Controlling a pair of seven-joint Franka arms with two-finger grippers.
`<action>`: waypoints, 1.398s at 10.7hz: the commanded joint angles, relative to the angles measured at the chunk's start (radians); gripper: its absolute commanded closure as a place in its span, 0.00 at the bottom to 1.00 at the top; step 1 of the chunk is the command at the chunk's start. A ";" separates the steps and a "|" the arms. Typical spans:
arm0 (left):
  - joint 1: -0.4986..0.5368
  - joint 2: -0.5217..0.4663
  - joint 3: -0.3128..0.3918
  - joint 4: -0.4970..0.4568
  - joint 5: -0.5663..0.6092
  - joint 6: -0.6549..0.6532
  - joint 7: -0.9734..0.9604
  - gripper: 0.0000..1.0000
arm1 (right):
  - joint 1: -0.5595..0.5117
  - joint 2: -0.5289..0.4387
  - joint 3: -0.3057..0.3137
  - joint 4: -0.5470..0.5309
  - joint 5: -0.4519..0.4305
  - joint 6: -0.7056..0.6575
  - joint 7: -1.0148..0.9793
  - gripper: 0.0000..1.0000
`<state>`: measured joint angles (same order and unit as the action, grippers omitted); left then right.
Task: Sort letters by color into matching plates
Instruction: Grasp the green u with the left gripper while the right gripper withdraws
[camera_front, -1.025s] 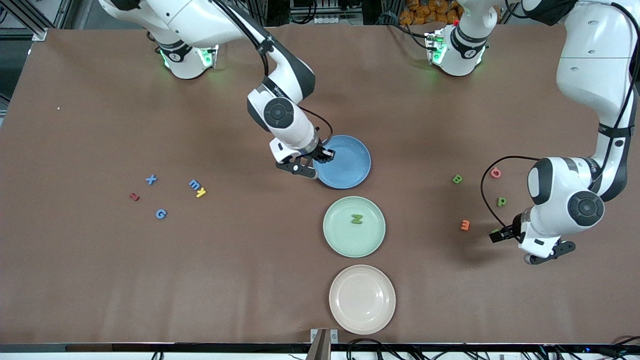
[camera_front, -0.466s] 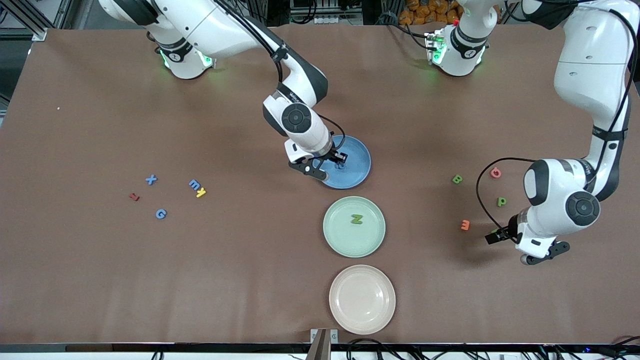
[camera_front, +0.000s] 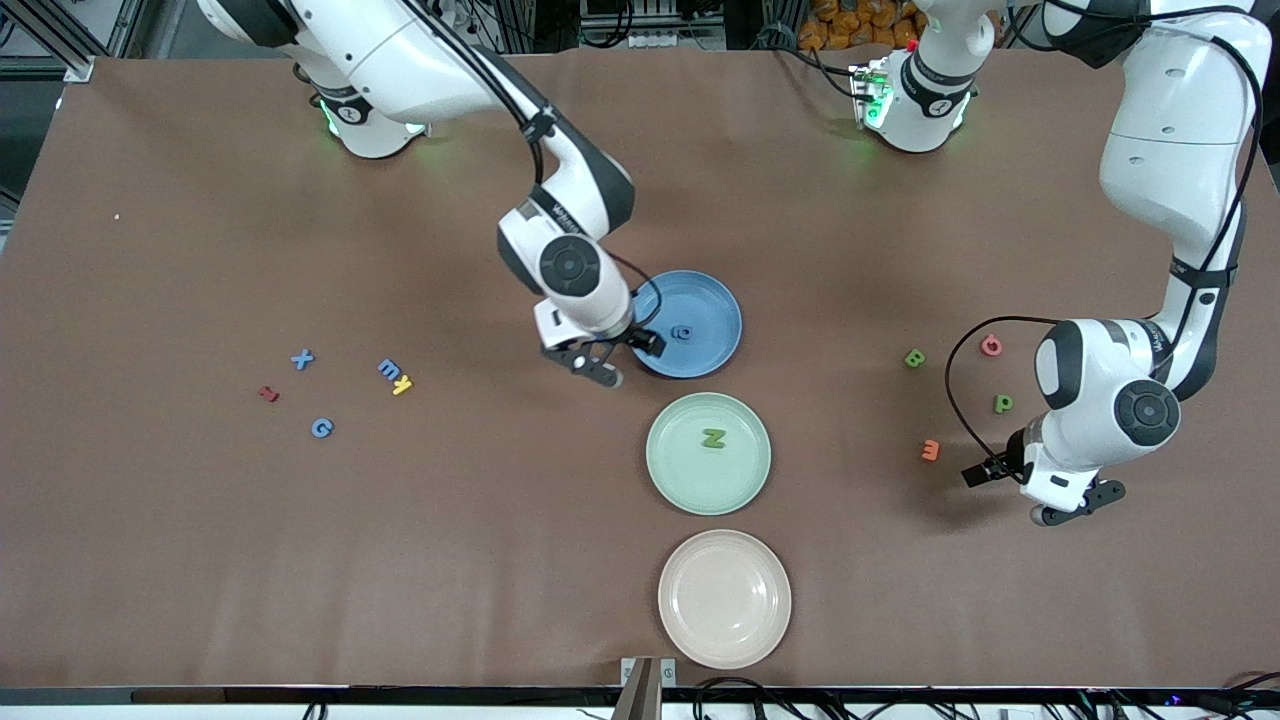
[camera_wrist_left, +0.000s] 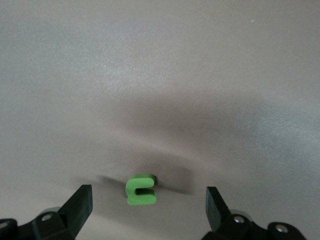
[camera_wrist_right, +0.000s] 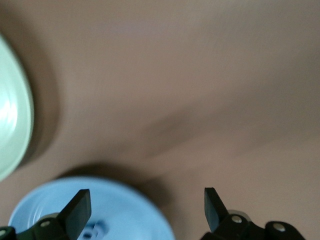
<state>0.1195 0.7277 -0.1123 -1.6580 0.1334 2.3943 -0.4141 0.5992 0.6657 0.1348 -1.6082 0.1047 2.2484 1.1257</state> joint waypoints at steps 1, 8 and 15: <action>0.019 -0.010 0.000 -0.034 -0.008 0.016 0.009 0.02 | -0.105 -0.063 -0.073 -0.012 -0.017 -0.070 -0.387 0.00; 0.014 -0.007 -0.001 -0.042 -0.008 0.025 0.009 0.33 | -0.418 -0.204 -0.066 -0.218 -0.020 -0.101 -1.434 0.00; -0.004 -0.005 -0.003 -0.040 0.000 0.036 0.021 1.00 | -0.496 -0.322 -0.064 -0.613 -0.089 0.254 -1.670 0.00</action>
<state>0.1262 0.7263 -0.1180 -1.6836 0.1342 2.4178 -0.4118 0.1254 0.3941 0.0514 -2.0784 0.0371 2.3755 -0.5057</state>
